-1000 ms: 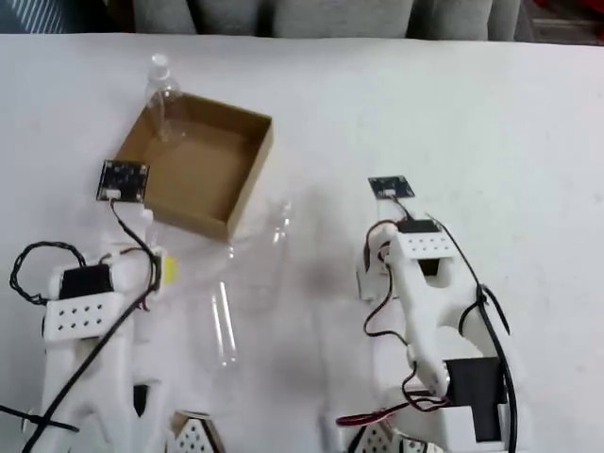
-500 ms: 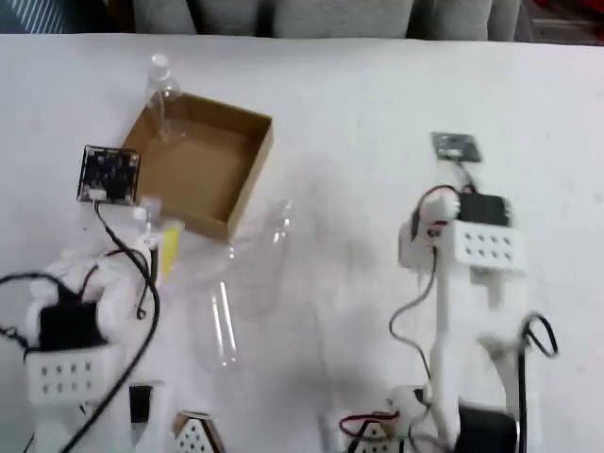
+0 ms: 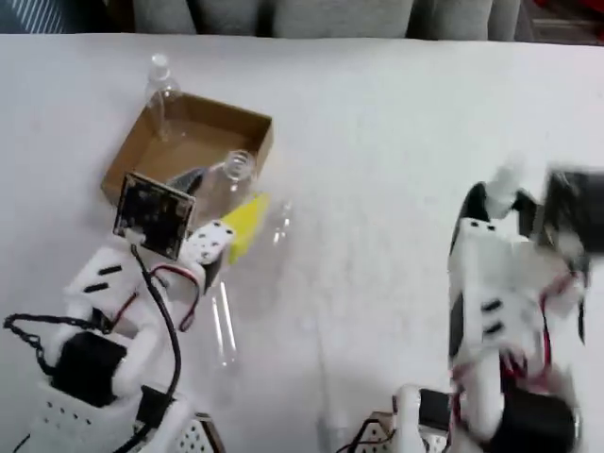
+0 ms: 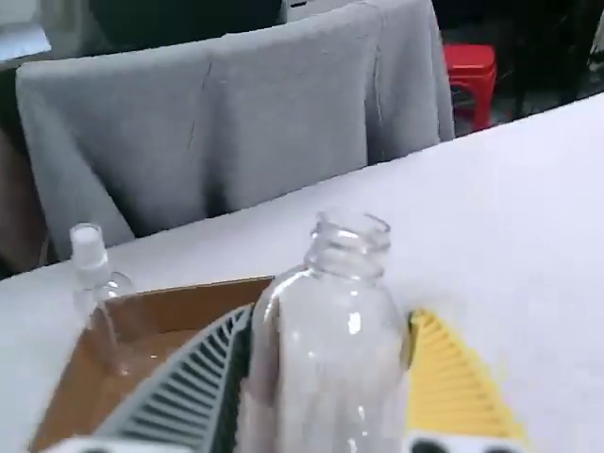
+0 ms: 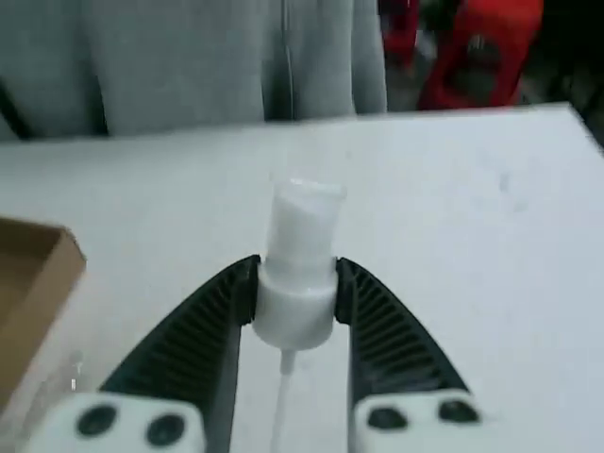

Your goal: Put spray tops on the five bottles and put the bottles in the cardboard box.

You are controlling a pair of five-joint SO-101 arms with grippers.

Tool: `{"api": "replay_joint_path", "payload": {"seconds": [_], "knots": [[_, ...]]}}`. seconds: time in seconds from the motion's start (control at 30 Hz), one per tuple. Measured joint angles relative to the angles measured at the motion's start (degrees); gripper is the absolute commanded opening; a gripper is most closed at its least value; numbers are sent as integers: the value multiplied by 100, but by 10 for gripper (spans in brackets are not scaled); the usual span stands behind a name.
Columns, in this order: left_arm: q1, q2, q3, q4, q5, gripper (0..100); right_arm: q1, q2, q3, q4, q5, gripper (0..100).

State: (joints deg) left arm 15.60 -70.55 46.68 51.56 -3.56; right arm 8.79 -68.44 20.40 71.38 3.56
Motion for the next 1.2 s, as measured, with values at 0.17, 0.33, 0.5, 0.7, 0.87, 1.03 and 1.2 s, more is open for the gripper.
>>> {"api": "replay_joint_path", "payload": {"seconds": [0.17, 0.33, 0.5, 0.7, 0.87, 1.03, 1.2], "knots": [[281, 0, 765, -870, 1143, 102, -97, 9, 0, -976, -870, 16], [501, 0, 1538, -1477, 1222, 102, -1327, 141, 9, -1635, -1345, 16], [510, -404, 2092, -1705, 1187, 102, -3042, 185, 9, -2971, -1363, 15], [563, -2013, 2927, -1723, 1187, 102, -4193, 747, 0, -4229, -818, 15], [563, -3156, 3473, -1723, 1187, 102, -4492, 1424, 9, -4563, -686, 15], [607, -3323, 3534, -1732, 1187, 102, -4545, 1538, 9, -4580, -677, 15], [607, -3341, 3719, -1732, 1187, 102, -4545, 1538, 9, -4571, -677, 15]]}}
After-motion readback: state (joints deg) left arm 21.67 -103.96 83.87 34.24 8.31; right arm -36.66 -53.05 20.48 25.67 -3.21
